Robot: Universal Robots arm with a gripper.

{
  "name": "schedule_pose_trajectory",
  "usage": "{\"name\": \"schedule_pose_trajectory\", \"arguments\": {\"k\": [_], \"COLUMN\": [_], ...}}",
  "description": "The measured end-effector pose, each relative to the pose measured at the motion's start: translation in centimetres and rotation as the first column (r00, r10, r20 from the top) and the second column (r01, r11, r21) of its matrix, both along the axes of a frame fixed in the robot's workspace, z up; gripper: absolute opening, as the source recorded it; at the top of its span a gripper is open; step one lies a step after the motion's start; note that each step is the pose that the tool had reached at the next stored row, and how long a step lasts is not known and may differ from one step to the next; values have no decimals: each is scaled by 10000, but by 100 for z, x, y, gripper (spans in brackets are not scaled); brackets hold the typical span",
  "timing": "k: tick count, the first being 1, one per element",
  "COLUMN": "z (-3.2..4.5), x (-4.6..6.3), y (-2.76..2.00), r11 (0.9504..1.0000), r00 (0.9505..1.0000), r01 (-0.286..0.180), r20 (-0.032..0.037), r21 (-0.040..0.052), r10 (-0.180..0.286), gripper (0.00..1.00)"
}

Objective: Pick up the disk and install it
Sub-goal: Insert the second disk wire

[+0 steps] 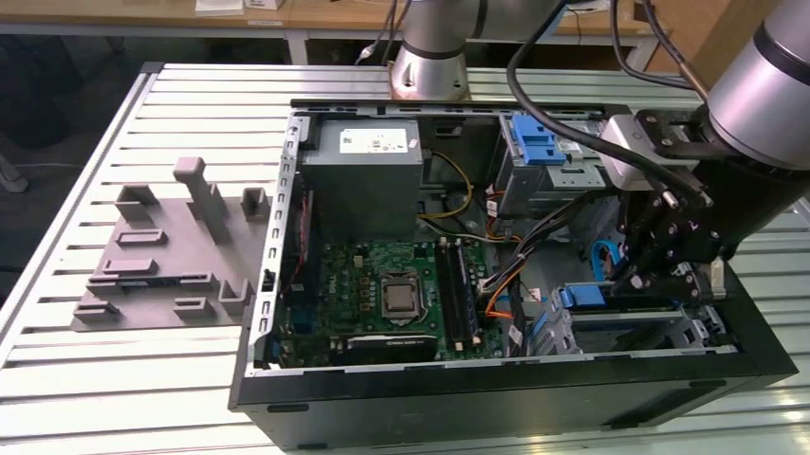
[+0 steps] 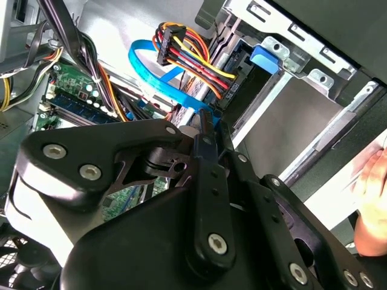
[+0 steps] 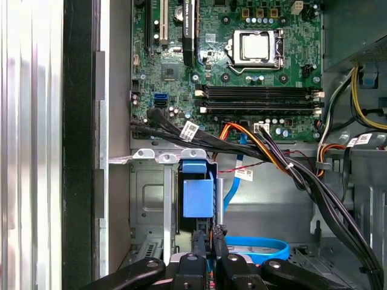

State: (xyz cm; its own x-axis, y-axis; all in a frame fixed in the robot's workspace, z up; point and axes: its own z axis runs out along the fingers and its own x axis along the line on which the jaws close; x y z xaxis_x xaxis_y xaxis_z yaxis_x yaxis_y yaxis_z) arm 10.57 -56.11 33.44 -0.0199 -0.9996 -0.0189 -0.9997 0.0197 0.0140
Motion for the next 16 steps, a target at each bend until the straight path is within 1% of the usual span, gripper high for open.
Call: {"name": "schedule_pose_trajectory", "arguments": {"k": [7,16], "z": [-17,-36], "x": [0,0], "y": [-6,-7], "r11": [10000,10000], "r00": [10000,10000], "r01": [0,1], "r20": [0,0], "r21": [18,18], "r10": [0,-1], "gripper": [17,17]}}
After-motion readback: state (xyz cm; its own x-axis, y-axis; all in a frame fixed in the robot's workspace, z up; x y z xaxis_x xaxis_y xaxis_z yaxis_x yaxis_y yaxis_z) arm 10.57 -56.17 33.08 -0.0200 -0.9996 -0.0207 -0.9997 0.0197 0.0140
